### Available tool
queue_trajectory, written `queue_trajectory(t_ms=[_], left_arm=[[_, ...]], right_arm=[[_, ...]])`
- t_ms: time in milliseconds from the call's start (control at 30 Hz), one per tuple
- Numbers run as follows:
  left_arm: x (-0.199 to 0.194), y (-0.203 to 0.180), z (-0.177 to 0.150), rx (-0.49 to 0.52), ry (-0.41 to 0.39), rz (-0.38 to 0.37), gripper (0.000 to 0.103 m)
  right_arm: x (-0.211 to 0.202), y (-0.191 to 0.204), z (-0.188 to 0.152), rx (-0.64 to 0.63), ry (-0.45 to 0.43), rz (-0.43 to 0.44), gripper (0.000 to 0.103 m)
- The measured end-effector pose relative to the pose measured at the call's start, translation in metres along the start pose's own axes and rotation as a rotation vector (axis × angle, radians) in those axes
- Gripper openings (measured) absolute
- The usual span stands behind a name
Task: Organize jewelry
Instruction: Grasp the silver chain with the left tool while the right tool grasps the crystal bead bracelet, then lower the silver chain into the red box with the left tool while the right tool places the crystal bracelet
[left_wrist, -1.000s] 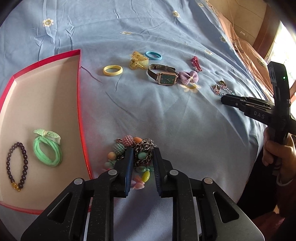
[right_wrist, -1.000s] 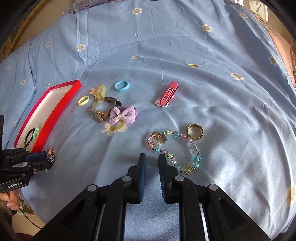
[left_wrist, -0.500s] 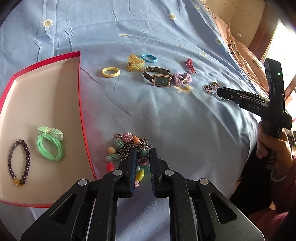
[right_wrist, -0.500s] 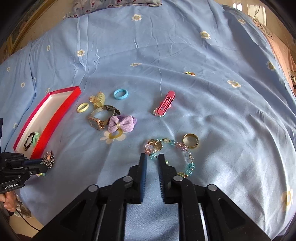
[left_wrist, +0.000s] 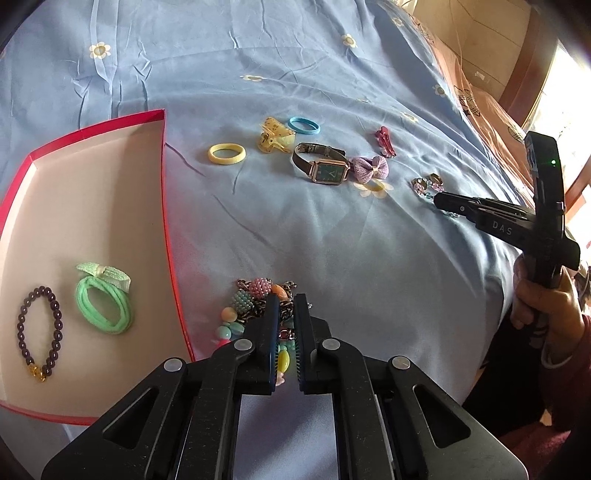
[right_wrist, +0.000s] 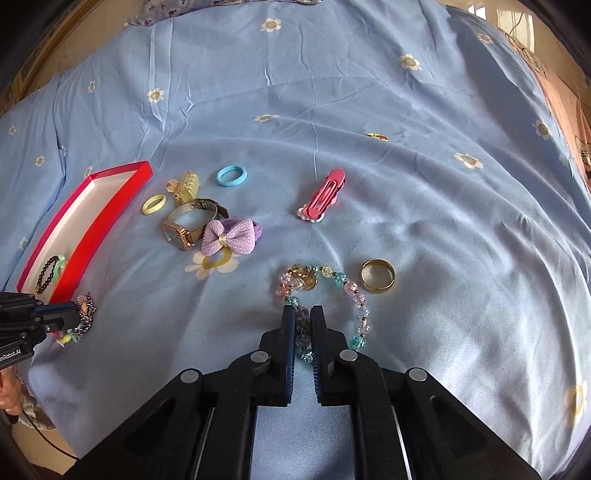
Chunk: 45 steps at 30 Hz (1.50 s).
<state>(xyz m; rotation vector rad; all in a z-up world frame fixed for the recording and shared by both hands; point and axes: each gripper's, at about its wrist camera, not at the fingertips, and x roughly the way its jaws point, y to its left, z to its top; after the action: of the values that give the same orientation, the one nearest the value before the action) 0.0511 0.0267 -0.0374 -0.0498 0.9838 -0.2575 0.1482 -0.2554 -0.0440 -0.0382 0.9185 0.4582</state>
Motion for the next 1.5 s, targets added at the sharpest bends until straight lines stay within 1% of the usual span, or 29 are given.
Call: queue_trajectory(t_ms=[133,167,433,667,833,1133,1300,1500], left_arm=[[-0.018,0.006,0.000,-0.027,-0.051,0.005,0.006],[-0.024,0.007,0.002,-0.033,-0.067,0.001,0.000],[-0.068,0.009,0.011,-0.054,-0.172,-0.009,0.000],[-0.100,0.013,0.017,-0.073,-0.249,-0.025,0.000],[-0.119,0.023,0.022,-0.109,-0.291,-0.053,0.000],[-0.147,0.043,0.028,-0.142,-0.361,-0.010,0.000],[-0.154,0.065,0.033,-0.174,-0.383,0.032,0.000],[-0.155,0.095,0.040,-0.214,-0.395,0.074,0.000]], right_arm=[[-0.016,0.003,0.005,0.031,-0.044,0.055,0.007],[-0.021,0.005,0.008,0.035,-0.057,0.065,0.007],[-0.056,0.029,0.027,0.022,-0.146,0.146,0.007],[-0.066,0.054,0.036,0.003,-0.172,0.221,0.007],[-0.068,0.072,0.042,-0.019,-0.180,0.267,0.007],[-0.067,0.110,0.055,-0.069,-0.189,0.343,0.007],[-0.060,0.138,0.065,-0.112,-0.182,0.395,0.007],[-0.040,0.177,0.076,-0.156,-0.152,0.464,0.007]])
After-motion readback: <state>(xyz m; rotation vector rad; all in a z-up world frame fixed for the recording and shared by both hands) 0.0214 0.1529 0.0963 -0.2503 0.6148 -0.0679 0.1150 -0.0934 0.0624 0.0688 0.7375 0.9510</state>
